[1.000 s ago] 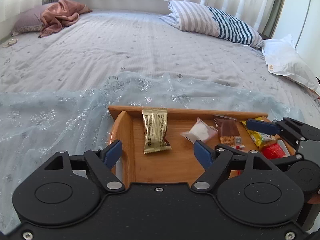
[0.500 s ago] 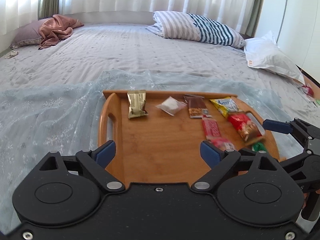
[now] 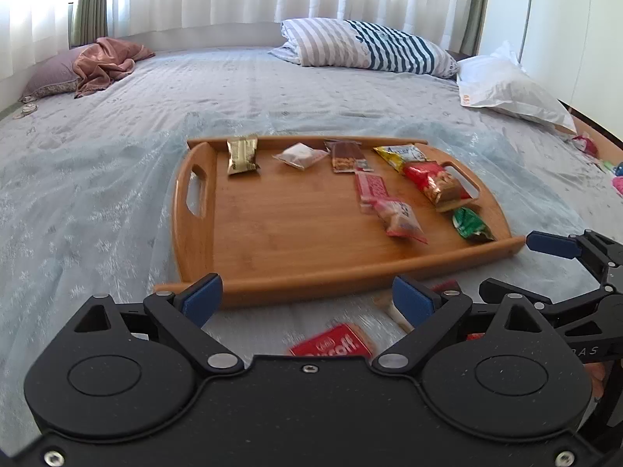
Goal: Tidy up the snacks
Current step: 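Move both open tools back to the snack pile, then reach the left tool around the red Biscoff packet while the right tool approaches the red bar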
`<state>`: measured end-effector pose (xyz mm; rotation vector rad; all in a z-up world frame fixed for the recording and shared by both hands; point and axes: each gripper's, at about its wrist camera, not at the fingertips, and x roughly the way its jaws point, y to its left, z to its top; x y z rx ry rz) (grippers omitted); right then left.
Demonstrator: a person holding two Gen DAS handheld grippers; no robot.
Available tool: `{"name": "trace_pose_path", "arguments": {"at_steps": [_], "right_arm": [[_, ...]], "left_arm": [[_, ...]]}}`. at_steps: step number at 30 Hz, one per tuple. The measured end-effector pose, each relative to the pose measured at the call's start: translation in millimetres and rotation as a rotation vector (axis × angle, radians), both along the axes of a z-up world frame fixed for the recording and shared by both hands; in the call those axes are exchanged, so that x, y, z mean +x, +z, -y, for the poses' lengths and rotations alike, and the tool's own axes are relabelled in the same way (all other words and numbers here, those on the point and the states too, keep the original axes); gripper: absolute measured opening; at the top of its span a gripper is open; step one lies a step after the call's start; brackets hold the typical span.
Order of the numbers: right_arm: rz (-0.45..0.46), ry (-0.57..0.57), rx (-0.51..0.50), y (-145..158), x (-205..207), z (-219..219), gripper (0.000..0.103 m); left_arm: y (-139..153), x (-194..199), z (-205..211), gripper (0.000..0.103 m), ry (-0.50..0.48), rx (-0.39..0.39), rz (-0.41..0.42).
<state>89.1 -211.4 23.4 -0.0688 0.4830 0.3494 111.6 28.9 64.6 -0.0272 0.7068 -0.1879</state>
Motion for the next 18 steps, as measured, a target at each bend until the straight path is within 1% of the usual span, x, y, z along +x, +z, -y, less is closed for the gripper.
{"name": "trace_pose_path", "arguments": {"at_steps": [4, 11, 14, 18], "right_arm": [[0.012, -0.04, -0.006, -6, -17, 6, 0.103], [0.033, -0.138, -0.008, -17, -36, 19, 0.103], [0.042, -0.167, -0.011, -22, -41, 21, 0.103], [0.058, -0.176, -0.024, -23, -44, 19, 0.103]], "left_arm": [[-4, -13, -1, 0.094, 0.02, -0.05, -0.027], [-13, -34, 6, 0.095, 0.074, -0.033, -0.019], [-22, -35, 10, 0.095, 0.092, -0.038, -0.041], [-34, -33, 13, 0.095, 0.129, -0.059, -0.07]]}}
